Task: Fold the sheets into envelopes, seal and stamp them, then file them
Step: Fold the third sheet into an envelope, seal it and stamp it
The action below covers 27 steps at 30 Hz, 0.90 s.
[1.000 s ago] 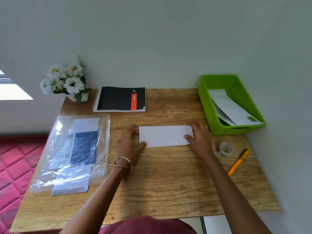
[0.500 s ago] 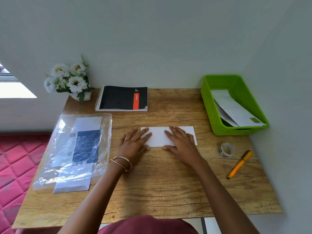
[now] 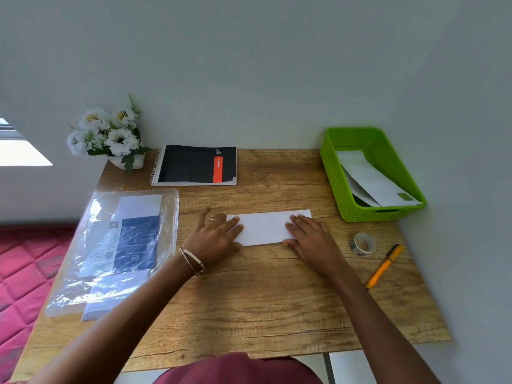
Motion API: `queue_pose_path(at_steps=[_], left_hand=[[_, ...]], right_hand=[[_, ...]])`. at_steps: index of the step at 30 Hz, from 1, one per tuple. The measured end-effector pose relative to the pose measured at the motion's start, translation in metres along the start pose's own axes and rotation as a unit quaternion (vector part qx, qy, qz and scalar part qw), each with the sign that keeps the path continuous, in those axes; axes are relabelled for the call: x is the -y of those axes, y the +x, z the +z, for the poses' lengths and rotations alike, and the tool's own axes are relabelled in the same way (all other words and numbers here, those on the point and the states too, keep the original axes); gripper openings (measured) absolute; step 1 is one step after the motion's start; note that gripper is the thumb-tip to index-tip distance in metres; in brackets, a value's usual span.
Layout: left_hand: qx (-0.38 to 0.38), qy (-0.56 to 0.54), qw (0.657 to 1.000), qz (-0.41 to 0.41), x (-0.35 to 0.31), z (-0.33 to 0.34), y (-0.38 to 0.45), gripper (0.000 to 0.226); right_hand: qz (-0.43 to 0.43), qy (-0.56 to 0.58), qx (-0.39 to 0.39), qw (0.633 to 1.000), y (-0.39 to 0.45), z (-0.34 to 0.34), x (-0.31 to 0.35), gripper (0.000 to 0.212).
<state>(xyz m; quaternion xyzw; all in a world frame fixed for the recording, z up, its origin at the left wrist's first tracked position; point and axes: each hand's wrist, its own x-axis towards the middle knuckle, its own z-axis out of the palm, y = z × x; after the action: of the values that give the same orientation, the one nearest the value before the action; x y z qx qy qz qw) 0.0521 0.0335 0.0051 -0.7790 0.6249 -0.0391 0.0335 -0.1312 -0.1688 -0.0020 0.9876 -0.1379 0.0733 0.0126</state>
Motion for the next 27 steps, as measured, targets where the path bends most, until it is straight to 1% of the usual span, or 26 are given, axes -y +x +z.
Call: queue_pose_path(at_steps=[1,3,4,6,8,10,12,14,15,16,18,19,20,21,22,23,25,27], left_hand=[[0.004,-0.003,1.0,-0.001,0.001,0.0,-0.001,0.064],[-0.012,-0.002,1.0,-0.002,0.001,-0.003,-0.004,0.065],[-0.033,-0.005,0.999,-0.007,0.0,-0.003,-0.004,0.059],[-0.091,-0.031,0.995,-0.029,-0.004,-0.004,-0.005,0.04],[-0.136,-0.102,0.983,-0.075,-0.007,-0.007,-0.004,0.028],[-0.167,-0.225,0.952,-0.124,-0.01,-0.011,-0.003,0.024],[-0.166,-0.36,0.9,-0.184,-0.014,-0.021,-0.004,0.018],[-0.149,-0.434,0.849,-0.263,-0.019,-0.027,-0.004,0.018],[-0.143,-0.463,0.824,-0.295,-0.02,-0.028,-0.006,0.02],[-0.141,-0.494,0.796,-0.32,-0.022,-0.028,-0.007,0.019],[-0.14,-0.558,0.735,-0.359,-0.025,-0.026,-0.009,0.009],[-0.139,-0.586,0.706,-0.372,-0.027,-0.026,-0.01,0.009],[-0.138,-0.605,0.683,-0.386,-0.029,-0.024,-0.01,0.018],[-0.134,-0.609,0.671,-0.401,-0.03,-0.023,-0.011,0.027],[-0.135,-0.593,0.677,-0.415,-0.033,-0.022,-0.012,0.037],[-0.135,-0.562,0.694,-0.43,-0.034,-0.022,-0.014,0.046],[-0.132,-0.5,0.738,-0.434,-0.036,-0.02,-0.016,0.06],[-0.12,-0.445,0.791,-0.402,-0.04,-0.013,-0.019,0.061]], right_hand=[[-0.012,-0.007,-0.032,0.999,-0.001,0.002,0.001,0.053],[-0.037,-0.002,-0.095,0.995,-0.002,0.004,0.002,0.042],[-0.043,0.002,-0.118,0.992,-0.001,0.005,0.002,0.038],[-0.033,0.016,-0.149,0.988,-0.001,0.002,0.005,0.034],[0.006,0.056,-0.171,0.984,-0.003,-0.003,0.009,0.032],[0.06,0.128,-0.182,0.973,-0.004,-0.011,0.011,0.03],[0.114,0.211,-0.189,0.952,-0.007,-0.018,0.012,0.027],[0.181,0.3,-0.207,0.913,-0.01,-0.024,0.013,0.023],[0.222,0.359,-0.214,0.881,-0.011,-0.027,0.013,0.023],[0.264,0.427,-0.212,0.838,-0.011,-0.031,0.013,0.026],[0.317,0.554,-0.193,0.745,-0.012,-0.035,0.015,0.036],[0.331,0.591,-0.18,0.713,-0.013,-0.035,0.015,0.041],[0.342,0.607,-0.163,0.699,-0.013,-0.033,0.015,0.043],[0.35,0.609,-0.146,0.697,-0.014,-0.031,0.016,0.044],[0.358,0.6,-0.131,0.703,-0.015,-0.028,0.018,0.044],[0.366,0.584,-0.119,0.715,-0.017,-0.025,0.019,0.042],[0.375,0.537,-0.095,0.75,-0.019,-0.019,0.023,0.039],[0.366,0.479,-0.086,0.793,-0.019,-0.016,0.027,0.038]])
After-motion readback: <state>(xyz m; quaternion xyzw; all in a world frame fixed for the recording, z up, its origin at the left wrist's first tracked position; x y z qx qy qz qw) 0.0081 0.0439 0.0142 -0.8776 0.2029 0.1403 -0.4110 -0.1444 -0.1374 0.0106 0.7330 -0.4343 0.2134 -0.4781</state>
